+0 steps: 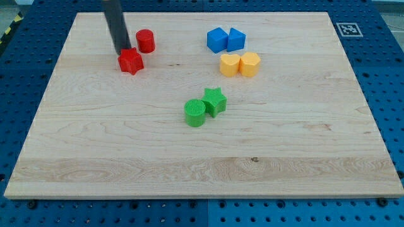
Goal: Move the red circle to the center
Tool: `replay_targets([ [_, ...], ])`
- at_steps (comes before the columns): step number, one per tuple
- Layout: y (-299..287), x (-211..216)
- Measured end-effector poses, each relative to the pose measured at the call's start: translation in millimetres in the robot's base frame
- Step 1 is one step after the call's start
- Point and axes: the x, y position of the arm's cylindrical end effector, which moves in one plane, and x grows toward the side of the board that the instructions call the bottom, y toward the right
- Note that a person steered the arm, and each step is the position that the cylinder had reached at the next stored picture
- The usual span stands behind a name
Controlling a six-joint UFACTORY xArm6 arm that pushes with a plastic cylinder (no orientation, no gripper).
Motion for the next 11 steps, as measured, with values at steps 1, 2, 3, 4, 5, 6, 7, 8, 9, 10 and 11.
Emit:
replay_targets([
  [1, -20, -12],
  [2, -29, -51],
  [3, -16, -60],
  [4, 21, -50],
  [5, 62, -33],
  [6, 92, -9],
  [7, 111, 14],
  [8, 124, 27],
  [9, 104, -1],
  [10, 50, -32],
  [11, -11, -54],
])
